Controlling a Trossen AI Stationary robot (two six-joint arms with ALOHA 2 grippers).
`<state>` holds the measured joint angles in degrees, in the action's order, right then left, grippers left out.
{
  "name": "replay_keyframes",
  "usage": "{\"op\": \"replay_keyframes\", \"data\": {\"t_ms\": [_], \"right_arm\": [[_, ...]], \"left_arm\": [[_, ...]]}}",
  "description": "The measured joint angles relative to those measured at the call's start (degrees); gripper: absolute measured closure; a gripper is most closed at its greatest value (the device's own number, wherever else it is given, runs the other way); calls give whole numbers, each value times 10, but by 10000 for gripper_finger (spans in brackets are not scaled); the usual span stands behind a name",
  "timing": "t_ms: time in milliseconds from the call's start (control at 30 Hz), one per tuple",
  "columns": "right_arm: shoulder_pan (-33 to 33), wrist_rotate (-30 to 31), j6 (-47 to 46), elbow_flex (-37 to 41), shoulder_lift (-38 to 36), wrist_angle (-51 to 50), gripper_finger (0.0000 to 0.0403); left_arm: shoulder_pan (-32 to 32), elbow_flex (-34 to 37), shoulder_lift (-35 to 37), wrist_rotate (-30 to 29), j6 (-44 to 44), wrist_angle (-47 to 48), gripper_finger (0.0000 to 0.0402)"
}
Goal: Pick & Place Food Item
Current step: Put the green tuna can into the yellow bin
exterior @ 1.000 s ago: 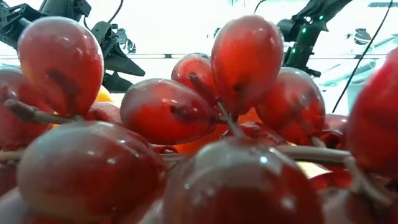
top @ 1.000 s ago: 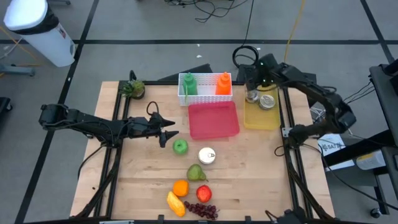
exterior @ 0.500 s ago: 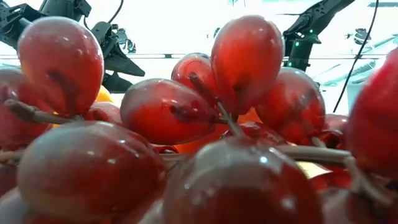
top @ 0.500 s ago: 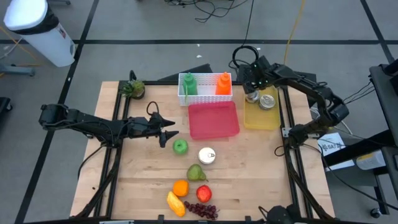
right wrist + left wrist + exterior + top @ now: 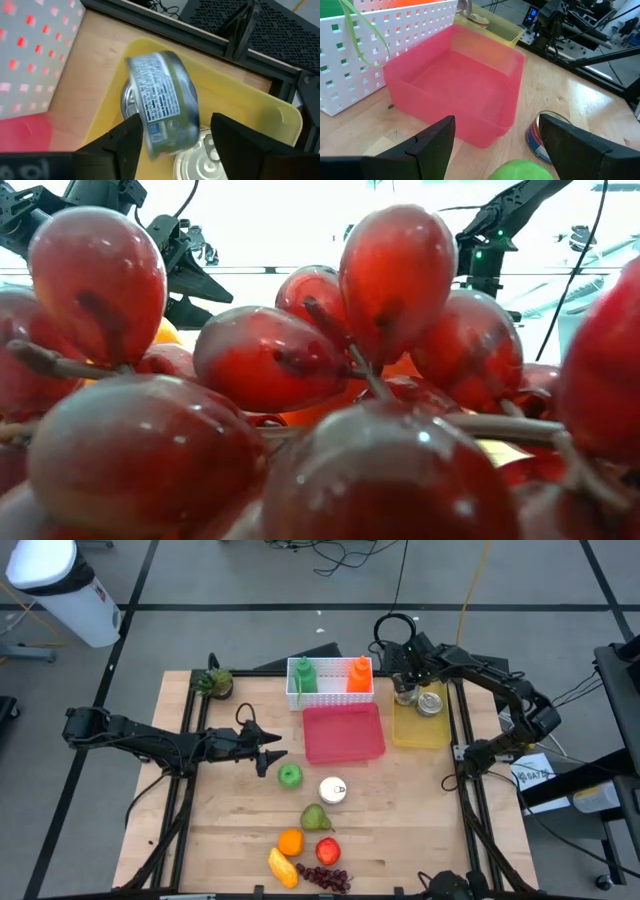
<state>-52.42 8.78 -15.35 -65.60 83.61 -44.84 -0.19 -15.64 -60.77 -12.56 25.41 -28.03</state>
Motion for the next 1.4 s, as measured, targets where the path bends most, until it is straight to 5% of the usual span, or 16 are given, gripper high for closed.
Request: {"op": "replay_keyframes", "data": {"t_ms": [667, 900, 1300, 1400], "right_arm": [[0, -3, 72, 29, -1, 41, 261], [-23, -57, 57, 30, -25, 22, 261], [-110, -272, 28, 47, -66, 45, 261], [-123, -271, 27, 68, -66, 44, 261]], "left_arm": [[0, 0, 0, 0, 0, 0, 100], [0, 0, 0, 0, -2, 0, 100], [0, 0, 0, 0, -1, 7, 101], [0, 0, 0, 0, 0, 9, 101]]}}
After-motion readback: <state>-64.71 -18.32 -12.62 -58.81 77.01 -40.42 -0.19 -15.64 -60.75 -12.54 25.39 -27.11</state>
